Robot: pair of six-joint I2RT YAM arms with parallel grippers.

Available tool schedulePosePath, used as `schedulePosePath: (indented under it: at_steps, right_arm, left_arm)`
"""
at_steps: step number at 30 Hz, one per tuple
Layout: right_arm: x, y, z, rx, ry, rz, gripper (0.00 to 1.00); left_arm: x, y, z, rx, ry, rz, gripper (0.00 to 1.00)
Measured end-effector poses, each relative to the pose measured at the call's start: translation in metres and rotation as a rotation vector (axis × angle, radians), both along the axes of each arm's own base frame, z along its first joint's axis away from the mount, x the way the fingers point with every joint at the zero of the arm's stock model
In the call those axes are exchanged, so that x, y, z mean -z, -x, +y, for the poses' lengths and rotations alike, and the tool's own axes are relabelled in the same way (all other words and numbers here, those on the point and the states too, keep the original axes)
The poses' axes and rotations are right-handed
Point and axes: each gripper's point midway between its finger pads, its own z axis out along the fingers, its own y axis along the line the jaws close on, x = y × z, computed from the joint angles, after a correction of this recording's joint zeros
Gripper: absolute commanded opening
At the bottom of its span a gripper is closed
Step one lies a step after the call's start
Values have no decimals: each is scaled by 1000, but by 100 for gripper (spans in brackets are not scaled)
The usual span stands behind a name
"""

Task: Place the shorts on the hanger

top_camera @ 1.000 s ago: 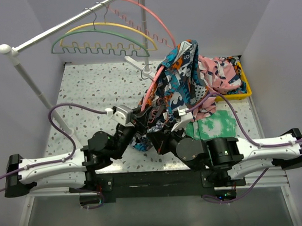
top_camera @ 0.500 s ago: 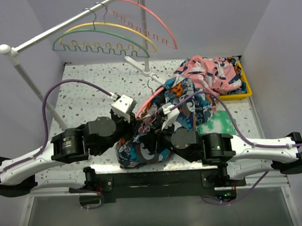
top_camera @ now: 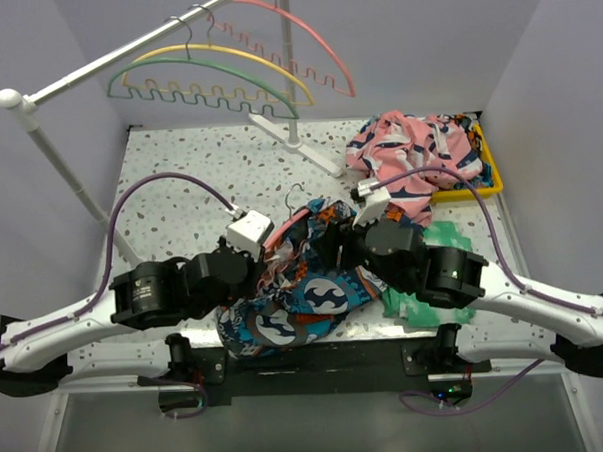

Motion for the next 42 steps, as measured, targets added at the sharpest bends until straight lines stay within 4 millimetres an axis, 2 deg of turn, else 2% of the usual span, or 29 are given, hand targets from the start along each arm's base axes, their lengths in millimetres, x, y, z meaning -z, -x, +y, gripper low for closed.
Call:
schedulePosePath:
  at_steps: [2, 3, 7, 9, 10, 11, 14, 16, 17, 23, 25, 27, 28, 30, 31, 32, 34, 37, 40, 42]
  right_arm:
    - [8, -19, -5, 44, 20, 14, 61]
    - [13, -22, -3, 39, 34, 23, 61]
    - [50, -19, 26, -42, 117, 89, 61]
    - [68, -19, 34, -55, 161, 117, 50]
    - [76, -19, 37, -58, 182, 128, 41]
    - [85, -21, 38, -52, 206, 137, 23]
    - [91, -26, 32, -17, 266, 136, 2]
    - [76, -33, 27, 12, 274, 109, 0]
    - [61, -39, 23, 34, 268, 88, 0]
    - [-71, -85, -4, 167, 116, -82, 0]
    - [-93, -93, -13, 189, 88, -112, 0]
    - [-95, -99, -17, 192, 91, -115, 10]
    - [-88, -101, -17, 184, 102, -105, 20]
    - [-67, -102, -10, 148, 142, -74, 29]
    - [-53, -102, -6, 126, 170, -55, 37]
    - [-41, -102, -2, 107, 196, -38, 51]
    - [-26, -102, 6, 61, 234, -14, 67]
    - [-25, -99, 9, 17, 238, -13, 73]
    - [-46, -98, 5, 14, 214, -52, 77]
    - [-64, -97, -3, 34, 190, -90, 77]
  left_arm:
    - [0, -1, 1, -4, 2, 0, 0]
    - [0, -1, 1, -4, 2, 0, 0]
    - [-1, -1, 2, -4, -5, 0, 0]
    - [-3, -1, 3, -3, -7, 0, 0]
    - [-5, -1, 3, -2, -8, 0, 0]
    - [-10, -1, 3, -2, -8, -1, 0]
    - [-23, -1, 3, 2, -14, -4, 0]
    - [-32, -1, 3, 6, -18, -9, 0]
    - [-37, -2, 2, 7, -19, -12, 0]
    - [-61, -3, 3, 15, -22, -28, 0]
    - [-71, -4, 4, 18, -5, -39, 0]
    - [-79, -4, 5, 16, 16, -50, 0]
    - [-81, -4, 6, 15, 23, -54, 0]
    - [-82, -3, 9, 15, 27, -56, 0]
    - [-82, -3, 10, 16, 26, -56, 0]
    - [-81, -3, 11, 16, 22, -55, 0]
    - [-76, -2, 14, 16, 1, -49, 0]
    - [-74, -1, 20, 11, -17, -46, 0]
    - [-79, -1, 28, 2, -7, -56, 0]
    - [-90, 1, 33, 2, 19, -67, 0]
